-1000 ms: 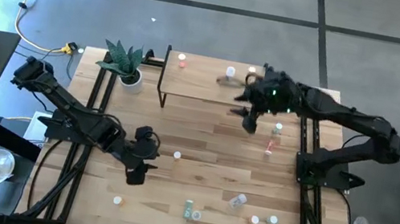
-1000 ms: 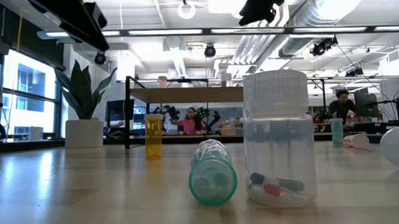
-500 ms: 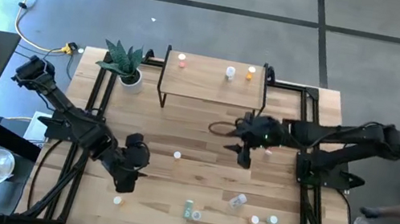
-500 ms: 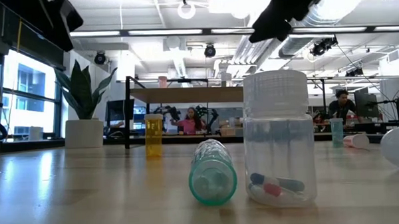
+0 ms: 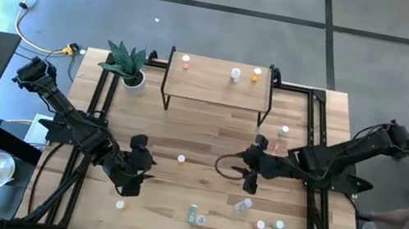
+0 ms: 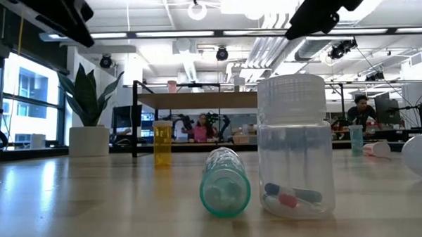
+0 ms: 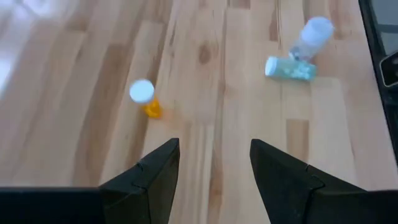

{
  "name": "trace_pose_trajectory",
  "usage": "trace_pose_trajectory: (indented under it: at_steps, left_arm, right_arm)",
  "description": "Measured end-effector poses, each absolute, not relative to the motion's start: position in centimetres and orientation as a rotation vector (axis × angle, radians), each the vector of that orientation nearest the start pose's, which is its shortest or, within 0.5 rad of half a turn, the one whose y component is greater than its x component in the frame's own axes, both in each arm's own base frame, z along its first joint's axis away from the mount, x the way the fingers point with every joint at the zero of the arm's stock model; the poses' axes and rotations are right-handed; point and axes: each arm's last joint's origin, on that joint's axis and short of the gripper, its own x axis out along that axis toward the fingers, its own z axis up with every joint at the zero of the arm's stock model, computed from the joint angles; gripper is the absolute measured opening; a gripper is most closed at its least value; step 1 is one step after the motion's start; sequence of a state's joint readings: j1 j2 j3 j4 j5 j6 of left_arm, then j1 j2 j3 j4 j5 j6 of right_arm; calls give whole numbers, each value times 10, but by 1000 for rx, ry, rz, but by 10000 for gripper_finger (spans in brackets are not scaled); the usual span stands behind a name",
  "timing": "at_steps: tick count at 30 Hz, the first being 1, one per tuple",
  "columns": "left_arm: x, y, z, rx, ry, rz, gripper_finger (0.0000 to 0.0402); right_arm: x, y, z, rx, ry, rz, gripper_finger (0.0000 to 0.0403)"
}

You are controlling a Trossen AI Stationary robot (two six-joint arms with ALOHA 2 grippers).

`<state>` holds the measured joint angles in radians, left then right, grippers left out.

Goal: Pick and place medicine bottles onto shelf by color
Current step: Put the bottom transparent pill bottle aligned with the other transparent pill bottle on the shelf

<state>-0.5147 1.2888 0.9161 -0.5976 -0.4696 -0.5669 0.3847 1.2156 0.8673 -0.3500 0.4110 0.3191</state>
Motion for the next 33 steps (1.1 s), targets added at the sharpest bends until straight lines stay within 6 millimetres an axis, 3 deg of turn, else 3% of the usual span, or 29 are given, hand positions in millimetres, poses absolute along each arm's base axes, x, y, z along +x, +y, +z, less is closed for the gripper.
trace_pose_trajectory:
  at_steps: [12,33]
  left_arm:
    - [245,-123,254,28,643,79,186]
    - [306,-124,203,42,617,-52,186]
  right_arm:
    - [233,99,265,41,603,-69,190]
    - [233,99,265,48,606,-72,190]
